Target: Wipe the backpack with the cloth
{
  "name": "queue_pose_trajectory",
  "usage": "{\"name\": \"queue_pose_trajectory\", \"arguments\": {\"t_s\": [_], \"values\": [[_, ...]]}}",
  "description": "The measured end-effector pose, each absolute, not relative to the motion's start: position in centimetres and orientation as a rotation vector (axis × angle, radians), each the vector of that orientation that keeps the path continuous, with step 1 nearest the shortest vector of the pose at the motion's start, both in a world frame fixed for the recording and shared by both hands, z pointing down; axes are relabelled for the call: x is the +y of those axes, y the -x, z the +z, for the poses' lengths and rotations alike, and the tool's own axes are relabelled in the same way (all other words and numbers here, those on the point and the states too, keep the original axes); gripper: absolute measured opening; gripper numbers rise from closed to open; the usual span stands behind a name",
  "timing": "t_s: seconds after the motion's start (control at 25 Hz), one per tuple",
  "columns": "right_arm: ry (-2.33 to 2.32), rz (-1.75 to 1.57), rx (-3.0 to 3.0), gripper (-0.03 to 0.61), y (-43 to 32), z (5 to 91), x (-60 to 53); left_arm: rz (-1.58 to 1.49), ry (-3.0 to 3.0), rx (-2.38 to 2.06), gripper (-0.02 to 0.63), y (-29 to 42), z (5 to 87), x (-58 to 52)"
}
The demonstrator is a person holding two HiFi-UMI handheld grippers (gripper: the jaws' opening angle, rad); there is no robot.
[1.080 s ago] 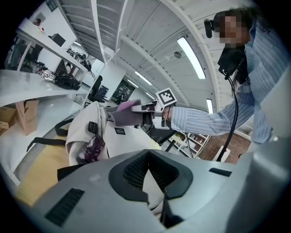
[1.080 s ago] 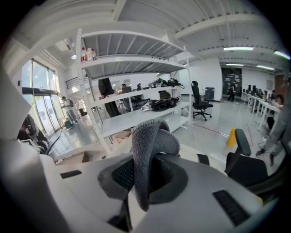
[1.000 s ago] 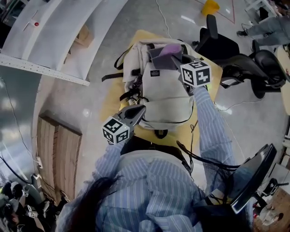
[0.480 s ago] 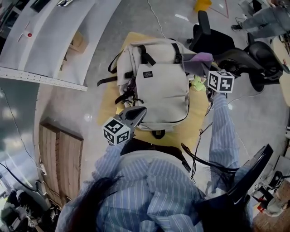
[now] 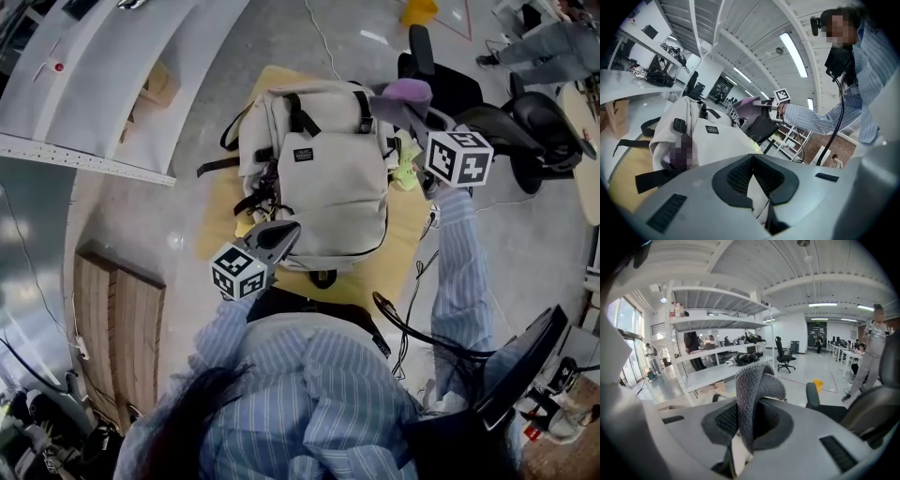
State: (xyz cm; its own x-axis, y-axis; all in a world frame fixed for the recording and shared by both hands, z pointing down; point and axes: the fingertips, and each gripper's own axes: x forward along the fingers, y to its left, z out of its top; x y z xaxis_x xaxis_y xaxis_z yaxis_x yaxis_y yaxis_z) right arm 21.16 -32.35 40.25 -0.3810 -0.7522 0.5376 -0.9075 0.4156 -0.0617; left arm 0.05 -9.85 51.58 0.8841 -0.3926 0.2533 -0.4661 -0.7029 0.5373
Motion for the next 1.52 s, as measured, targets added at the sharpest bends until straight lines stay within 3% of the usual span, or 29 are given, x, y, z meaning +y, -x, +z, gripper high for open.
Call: {"name": "queue_pose_trajectory", "arguments": {"t_s": [0.36,0.72,1.0,1.52], "values": [[-1.138,0.51,-2.532,0.041,-3.9,37.4,-36.8,0.128,-2.4,-0.679,0.003,1.8,51.9,-9.6],[-0.876,0.648,-2.51,0.041,7.3,43.9,-36.6,0.107,-2.323,-0.804,0.005,5.9,53.0,-9.2],[-0.999,0.663,-2.357,0.041,3.0,47.8,-38.6,0.103,-2.288,-0.85,0.005,8.5,53.8,-9.5],[-1.413,0.695,-2.055,0.041,-18.7,49.7,-40.8,0.149,-2.339,-0.775,0.005,7.1,54.0,-11.3]]}}
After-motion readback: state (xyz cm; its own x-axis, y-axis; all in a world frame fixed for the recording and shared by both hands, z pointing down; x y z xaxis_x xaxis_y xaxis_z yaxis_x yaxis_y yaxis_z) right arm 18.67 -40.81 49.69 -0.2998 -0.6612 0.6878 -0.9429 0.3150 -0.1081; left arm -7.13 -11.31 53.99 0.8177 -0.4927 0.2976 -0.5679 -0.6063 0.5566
